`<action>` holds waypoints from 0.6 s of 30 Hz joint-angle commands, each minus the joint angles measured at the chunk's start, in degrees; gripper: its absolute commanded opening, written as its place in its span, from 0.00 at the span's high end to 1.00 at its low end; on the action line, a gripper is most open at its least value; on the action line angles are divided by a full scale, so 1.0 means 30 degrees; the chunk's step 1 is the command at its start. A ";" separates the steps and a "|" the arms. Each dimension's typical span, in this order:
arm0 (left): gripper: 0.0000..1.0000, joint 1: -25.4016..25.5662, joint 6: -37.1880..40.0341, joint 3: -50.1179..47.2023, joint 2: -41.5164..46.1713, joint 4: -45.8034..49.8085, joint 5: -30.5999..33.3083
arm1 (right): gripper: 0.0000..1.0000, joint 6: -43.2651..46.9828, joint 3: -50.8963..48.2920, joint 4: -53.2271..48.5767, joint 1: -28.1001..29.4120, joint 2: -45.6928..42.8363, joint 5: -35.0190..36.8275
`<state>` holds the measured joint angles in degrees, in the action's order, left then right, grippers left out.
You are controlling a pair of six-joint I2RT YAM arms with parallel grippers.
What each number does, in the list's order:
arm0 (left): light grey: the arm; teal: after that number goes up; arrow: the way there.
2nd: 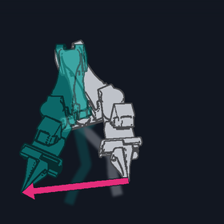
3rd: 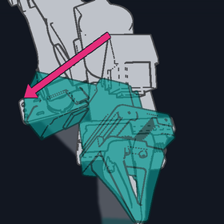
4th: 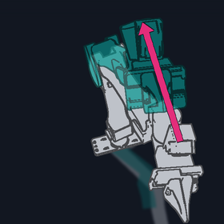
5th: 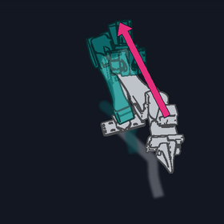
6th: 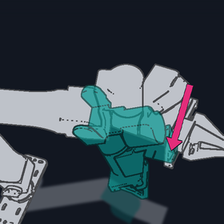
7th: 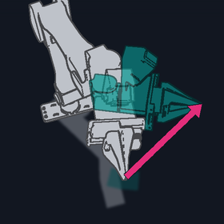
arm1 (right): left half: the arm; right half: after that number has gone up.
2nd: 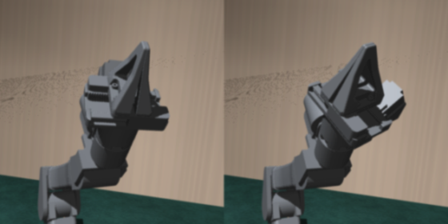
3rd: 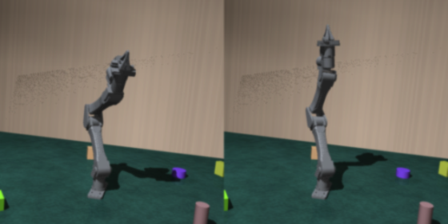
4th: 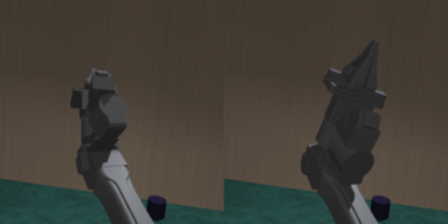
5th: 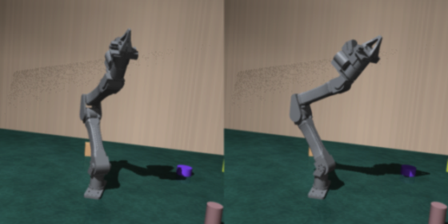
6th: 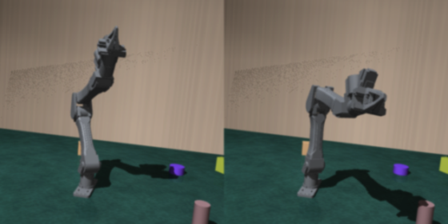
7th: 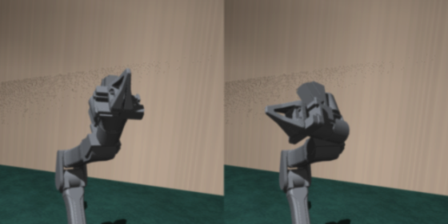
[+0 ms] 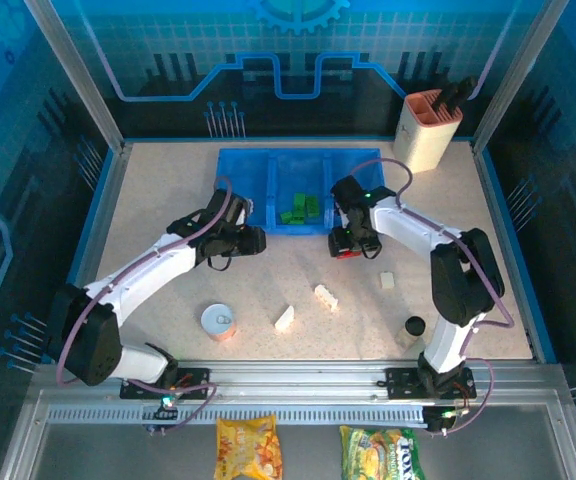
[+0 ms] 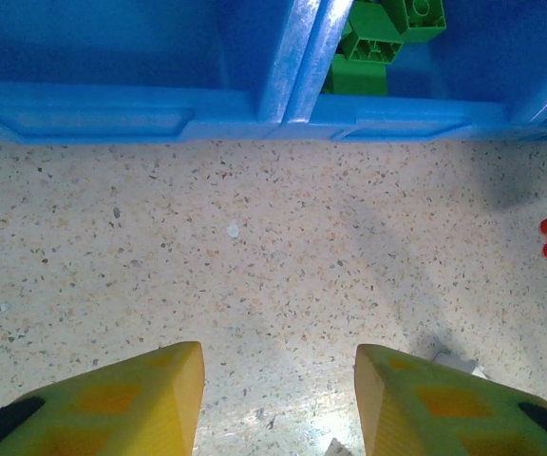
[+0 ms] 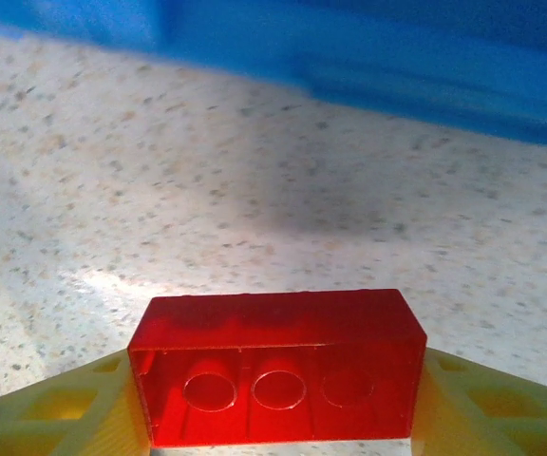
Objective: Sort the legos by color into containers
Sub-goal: Pick up the lego from the center of the table, then place the lego in the container.
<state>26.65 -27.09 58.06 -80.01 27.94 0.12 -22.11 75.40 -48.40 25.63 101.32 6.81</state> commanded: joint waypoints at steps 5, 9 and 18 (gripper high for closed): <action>0.53 -0.0141 -0.0308 0.0640 -0.0416 -0.0287 -0.0597 | 0.39 -0.0868 0.1266 -0.0527 -0.1264 -0.0416 0.0505; 0.53 -0.0166 -0.0290 0.0597 -0.0350 -0.0233 -0.0583 | 0.39 -0.1110 0.2738 -0.0715 -0.1652 0.0328 0.0825; 0.53 -0.0161 -0.0286 0.0494 -0.0296 -0.0094 -0.0457 | 0.38 -0.0941 0.6814 -0.1273 -0.2129 0.3274 0.1238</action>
<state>26.61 -27.11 58.15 -80.71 27.92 -0.34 -24.47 92.53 -50.00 20.12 108.38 9.15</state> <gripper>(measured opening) 0.466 0.617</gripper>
